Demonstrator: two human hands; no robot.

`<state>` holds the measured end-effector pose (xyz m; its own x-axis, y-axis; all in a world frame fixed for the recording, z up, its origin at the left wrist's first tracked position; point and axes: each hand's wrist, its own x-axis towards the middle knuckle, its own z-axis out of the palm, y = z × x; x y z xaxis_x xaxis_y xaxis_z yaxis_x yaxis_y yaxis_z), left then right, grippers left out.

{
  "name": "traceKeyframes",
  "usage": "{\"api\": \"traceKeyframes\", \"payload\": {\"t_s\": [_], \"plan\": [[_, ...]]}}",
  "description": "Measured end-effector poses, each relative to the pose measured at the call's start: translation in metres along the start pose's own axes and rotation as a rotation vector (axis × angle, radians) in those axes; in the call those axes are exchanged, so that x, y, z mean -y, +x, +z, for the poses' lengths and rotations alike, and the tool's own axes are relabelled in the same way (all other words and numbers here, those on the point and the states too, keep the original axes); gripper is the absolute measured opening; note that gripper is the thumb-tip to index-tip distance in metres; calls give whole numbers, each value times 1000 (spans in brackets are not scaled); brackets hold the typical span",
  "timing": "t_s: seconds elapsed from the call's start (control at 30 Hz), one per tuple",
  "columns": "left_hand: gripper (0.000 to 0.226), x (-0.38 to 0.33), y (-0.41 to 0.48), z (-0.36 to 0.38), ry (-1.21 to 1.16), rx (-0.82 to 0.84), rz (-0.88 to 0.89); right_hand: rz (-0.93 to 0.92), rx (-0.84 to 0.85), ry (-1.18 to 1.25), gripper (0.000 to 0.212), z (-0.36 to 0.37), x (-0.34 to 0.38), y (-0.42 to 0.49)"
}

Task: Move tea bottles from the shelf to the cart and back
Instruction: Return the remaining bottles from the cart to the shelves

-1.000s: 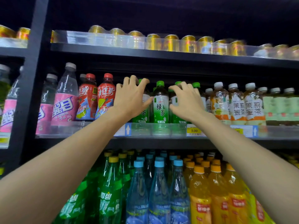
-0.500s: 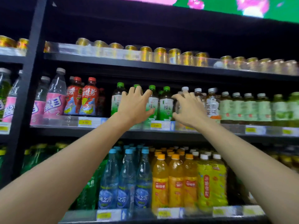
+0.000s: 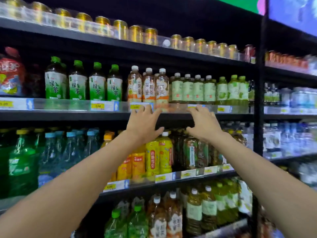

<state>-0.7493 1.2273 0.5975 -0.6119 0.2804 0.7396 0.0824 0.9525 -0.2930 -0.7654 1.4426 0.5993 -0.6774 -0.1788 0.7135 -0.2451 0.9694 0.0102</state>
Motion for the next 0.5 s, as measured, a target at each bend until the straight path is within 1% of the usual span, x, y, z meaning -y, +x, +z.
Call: {"api": "traceKeyframes", "payload": {"t_s": [0.13,0.27,0.37,0.5], "plan": [[63,-48,12,34,-84,35,47,68,71,-52,70,23,-47,-15],[63,-87,25,76,-173,83,55,87,106,-75,69,50,-86,-19],[63,-111,37,111,-175,135,83,102,119,-100,68,68,-108,-15],[59,-133,58,148,-184,155,86,103,154,-127,66,90,-133,-2]]}}
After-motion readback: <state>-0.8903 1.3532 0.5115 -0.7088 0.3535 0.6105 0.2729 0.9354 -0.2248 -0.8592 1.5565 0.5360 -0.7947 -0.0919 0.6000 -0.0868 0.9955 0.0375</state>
